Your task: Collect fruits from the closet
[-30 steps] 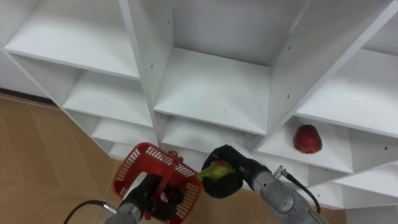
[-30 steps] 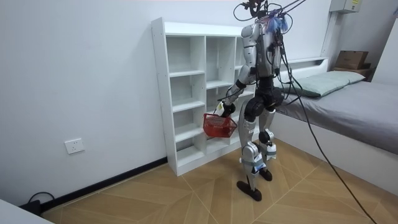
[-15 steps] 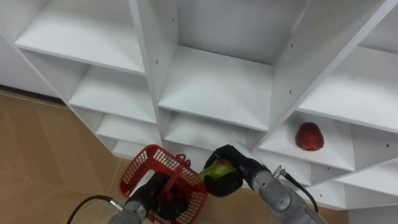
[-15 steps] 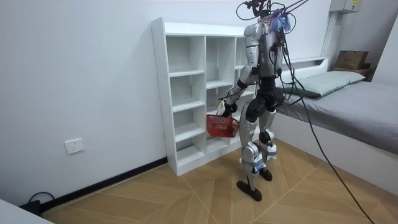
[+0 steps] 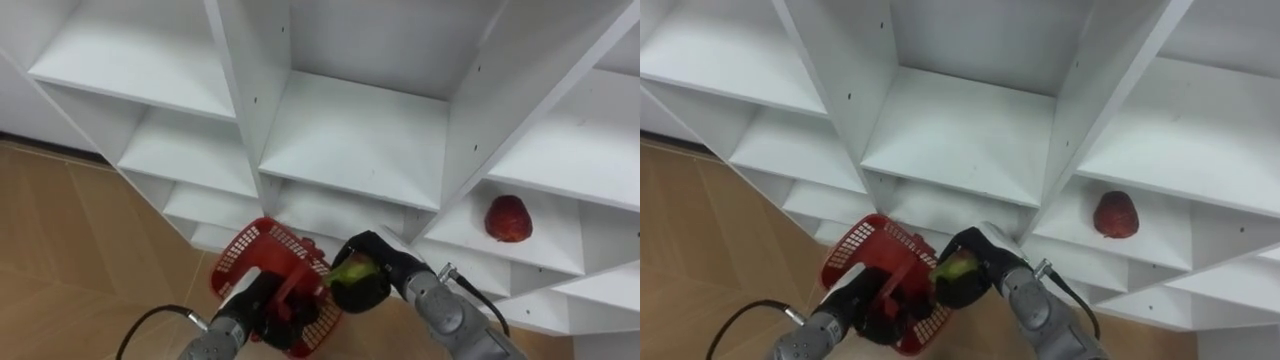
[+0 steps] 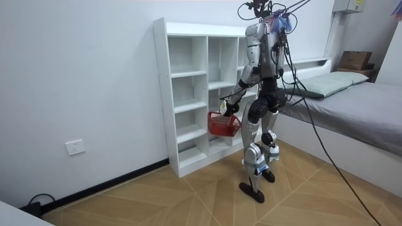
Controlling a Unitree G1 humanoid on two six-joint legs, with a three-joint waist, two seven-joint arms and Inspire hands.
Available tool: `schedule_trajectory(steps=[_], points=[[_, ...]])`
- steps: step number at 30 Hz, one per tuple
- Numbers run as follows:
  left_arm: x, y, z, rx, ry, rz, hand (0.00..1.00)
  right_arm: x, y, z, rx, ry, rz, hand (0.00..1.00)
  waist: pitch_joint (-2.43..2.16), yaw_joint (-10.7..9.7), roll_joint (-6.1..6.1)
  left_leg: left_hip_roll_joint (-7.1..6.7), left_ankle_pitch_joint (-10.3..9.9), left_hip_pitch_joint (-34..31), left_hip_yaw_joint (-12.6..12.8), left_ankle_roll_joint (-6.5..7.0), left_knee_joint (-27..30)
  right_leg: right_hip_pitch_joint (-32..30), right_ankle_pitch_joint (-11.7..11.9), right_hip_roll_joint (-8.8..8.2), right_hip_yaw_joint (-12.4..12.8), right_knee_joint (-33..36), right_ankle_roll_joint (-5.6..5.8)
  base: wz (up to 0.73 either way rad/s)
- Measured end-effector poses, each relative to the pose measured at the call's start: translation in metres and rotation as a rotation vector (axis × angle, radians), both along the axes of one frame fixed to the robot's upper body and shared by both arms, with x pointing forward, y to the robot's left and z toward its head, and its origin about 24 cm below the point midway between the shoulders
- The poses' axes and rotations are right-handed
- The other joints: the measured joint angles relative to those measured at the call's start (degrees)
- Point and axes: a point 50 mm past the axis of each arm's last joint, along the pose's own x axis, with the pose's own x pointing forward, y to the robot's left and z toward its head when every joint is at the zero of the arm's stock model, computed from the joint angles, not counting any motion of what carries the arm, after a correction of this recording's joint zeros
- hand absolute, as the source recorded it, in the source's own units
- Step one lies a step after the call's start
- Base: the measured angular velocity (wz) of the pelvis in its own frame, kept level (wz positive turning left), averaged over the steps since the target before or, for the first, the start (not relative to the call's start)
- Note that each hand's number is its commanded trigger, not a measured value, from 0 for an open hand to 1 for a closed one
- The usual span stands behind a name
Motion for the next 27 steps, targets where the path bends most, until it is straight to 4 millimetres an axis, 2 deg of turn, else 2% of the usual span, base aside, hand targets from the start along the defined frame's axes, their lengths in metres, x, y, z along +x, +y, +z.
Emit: schedule_trajectory(steps=[10, 11, 12, 13, 14, 27], points=[[-0.001, -0.003, -0.001, 0.001, 0.002, -0.017, 1.00, -0.004, 0.005, -0.002, -0.019, 0.018, 0.056, 1.00, 0.00, -0.1, 0.00, -0.02, 0.0, -0.2, 0.0, 0.00, 0.0, 0.0, 0.0, -0.04, 0.0, 0.1, 0.01, 0.00], [-0.001, -0.003, -0.001, 0.002, 0.002, -0.019, 1.00, -0.004, 0.006, -0.003, -0.025, 0.017, 0.063, 0.95, 0.00, -0.1, 0.00, -0.03, 0.0, -0.2, 0.0, 0.00, 0.0, 0.0, 0.0, -0.05, 0.0, 0.1, 0.02, 0.00], [-0.001, -0.003, -0.001, 0.002, 0.002, -0.019, 1.00, -0.004, 0.006, -0.003, -0.026, 0.018, 0.066, 0.52, 0.00, -0.1, 0.00, -0.04, 0.0, -0.2, 0.0, 0.00, 0.0, 0.0, 0.0, -0.06, 0.0, 0.1, 0.02, 0.00], [-0.001, -0.003, -0.001, 0.002, 0.002, -0.019, 1.00, -0.004, 0.006, -0.003, -0.027, 0.018, 0.067, 0.35, 0.00, -0.1, 0.00, -0.04, 0.0, -0.2, 0.0, 0.00, 0.0, 0.0, 0.0, -0.06, 0.0, 0.1, 0.02, 0.00], [-0.001, -0.003, -0.001, 0.002, 0.001, -0.019, 1.00, -0.005, 0.007, -0.003, -0.027, 0.018, 0.069, 0.00, 0.00, -0.1, 0.00, -0.04, 0.0, -0.2, 0.0, 0.00, 0.0, 0.0, 0.0, -0.06, 0.0, 0.1, 0.03, 0.00], [-0.002, -0.005, -0.001, -0.002, 0.006, -0.020, 1.00, -0.011, 0.002, -0.012, -0.046, 0.065, 0.069, 0.00, -0.04, -0.4, 0.30, -0.03, 0.0, -0.1, -0.1, 0.01, 0.1, 0.0, 0.0, -0.19, -0.2, 0.7, 0.03, 0.00]])
